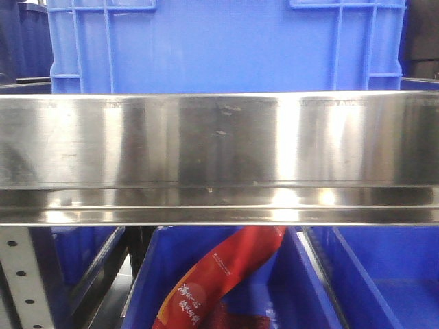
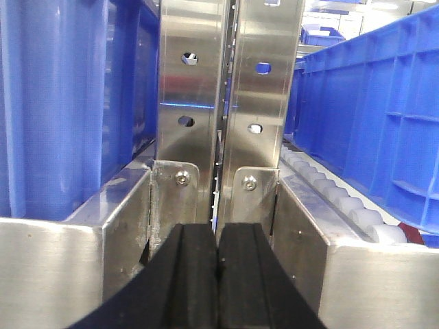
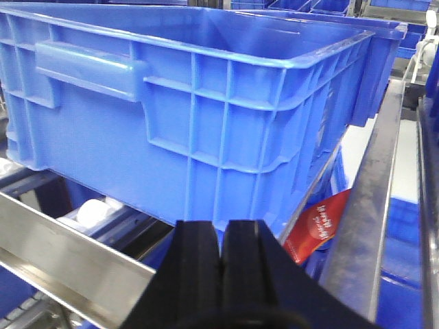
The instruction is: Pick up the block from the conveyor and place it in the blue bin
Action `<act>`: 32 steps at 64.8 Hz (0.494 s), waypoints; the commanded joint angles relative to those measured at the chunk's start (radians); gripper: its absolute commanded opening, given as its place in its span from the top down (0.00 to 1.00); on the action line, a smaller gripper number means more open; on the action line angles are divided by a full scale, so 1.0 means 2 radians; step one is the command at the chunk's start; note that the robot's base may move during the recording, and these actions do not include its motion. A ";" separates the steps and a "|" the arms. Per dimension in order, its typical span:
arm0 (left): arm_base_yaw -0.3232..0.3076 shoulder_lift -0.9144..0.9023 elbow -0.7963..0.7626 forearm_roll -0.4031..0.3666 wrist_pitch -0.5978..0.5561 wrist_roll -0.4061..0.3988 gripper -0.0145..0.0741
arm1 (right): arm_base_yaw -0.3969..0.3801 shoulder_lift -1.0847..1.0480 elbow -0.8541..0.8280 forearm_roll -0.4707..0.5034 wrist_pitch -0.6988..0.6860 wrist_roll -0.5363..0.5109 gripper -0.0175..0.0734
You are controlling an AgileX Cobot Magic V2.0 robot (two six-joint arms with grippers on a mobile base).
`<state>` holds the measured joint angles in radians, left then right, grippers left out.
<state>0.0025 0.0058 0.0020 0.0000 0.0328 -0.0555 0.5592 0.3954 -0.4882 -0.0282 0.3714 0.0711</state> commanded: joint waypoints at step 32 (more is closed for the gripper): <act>0.002 -0.003 -0.001 0.000 -0.011 -0.001 0.96 | -0.208 -0.124 0.112 0.098 -0.102 -0.105 0.99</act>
<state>0.0025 0.0058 0.0020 0.0000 0.0309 -0.0555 0.2032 0.2028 -0.3283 0.1473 0.2234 -0.1119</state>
